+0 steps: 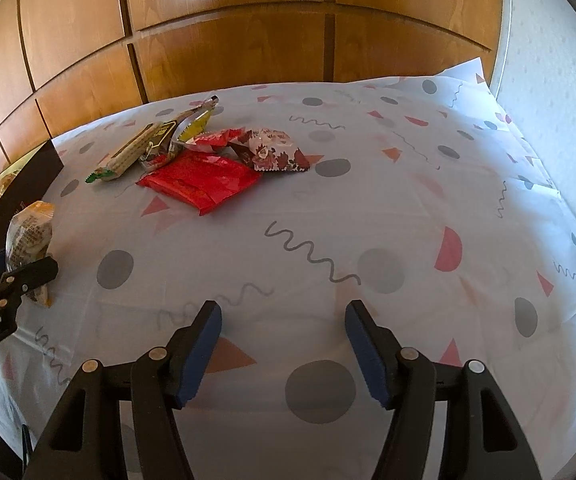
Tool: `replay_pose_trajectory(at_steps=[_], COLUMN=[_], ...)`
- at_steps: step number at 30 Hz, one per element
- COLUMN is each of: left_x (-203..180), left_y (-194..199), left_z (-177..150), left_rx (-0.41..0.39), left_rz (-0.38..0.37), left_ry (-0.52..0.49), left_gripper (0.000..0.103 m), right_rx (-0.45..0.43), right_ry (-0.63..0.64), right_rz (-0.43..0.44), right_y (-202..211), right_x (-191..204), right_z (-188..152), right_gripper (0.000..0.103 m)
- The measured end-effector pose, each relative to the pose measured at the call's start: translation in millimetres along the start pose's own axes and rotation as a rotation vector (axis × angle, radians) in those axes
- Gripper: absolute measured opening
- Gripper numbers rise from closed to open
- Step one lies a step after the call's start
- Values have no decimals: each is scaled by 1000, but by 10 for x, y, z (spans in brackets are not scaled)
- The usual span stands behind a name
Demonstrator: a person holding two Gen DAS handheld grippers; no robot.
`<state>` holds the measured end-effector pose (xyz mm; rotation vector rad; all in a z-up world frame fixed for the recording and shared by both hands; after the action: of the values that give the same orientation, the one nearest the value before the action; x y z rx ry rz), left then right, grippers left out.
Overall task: Organize snacks
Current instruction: 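Lift the orange-topped bag with the left gripper while the right gripper grasps the floral-wrapped pack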
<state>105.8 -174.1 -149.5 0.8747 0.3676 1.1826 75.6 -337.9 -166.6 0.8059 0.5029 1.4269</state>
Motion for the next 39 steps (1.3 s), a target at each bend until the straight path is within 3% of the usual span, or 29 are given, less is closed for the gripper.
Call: replay_pose_trajectory(at_steps=[3,7,11,13,15,16,17,22,25,31,36,39], left_x=[32,42,97,102,100,95,87,74,73,62,73,71], left_y=[-46,-196,-241,-183,-143,-126,-107,-98,-101,-87,-79,-81], left_z=[-29,50,34,3,-22,-45,-71,-104,-108,-122,-128,-122], left_rx=[0,40,16,1,-2,-10,-24,-57,-68,-97,-106,-107], left_rz=[-35,-73,-105,-123,-139,-141,-139,-142,-143,-131,-132,-131], left_ry=[-2,1,55,64,72,68,61,56,50,42,46,44], left_gripper=[43,60,54,44,43,42,42,42,43,43,43,43], right_rx=[6,18,38,56,72,80,77,17,29,169,278,299], right_ry=[-2,-7,-2,-4,-17,-30,-48,-4,69,261,370,400], right_rz=[-4,-11,-9,4,13,35,56,79,108,50,7,-16], right_y=[-6,-15,-16,-18,-6,8,36,146,31,-513,-887,-1030], right_x=[0,-1,2,-8,-44,-65,-90,-94,9,148,158,155], right_z=[1,2,12,24,50,90,155,623,913,1228,1274,1264], right_gripper=[66,66,65,65,52,37,31,31,32,38,41,40])
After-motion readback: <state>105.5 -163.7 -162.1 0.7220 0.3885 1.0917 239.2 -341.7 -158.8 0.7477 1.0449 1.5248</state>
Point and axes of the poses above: each gripper's, at about its wrist camera, not at the fingertips, and y roughly against the way its jaws point, x to its left, z to its top, the point moved 8 cm from there along -y, roughly the way its jaws point, and after that the axes turned 7 degrees about z, right-handed, at the moved point
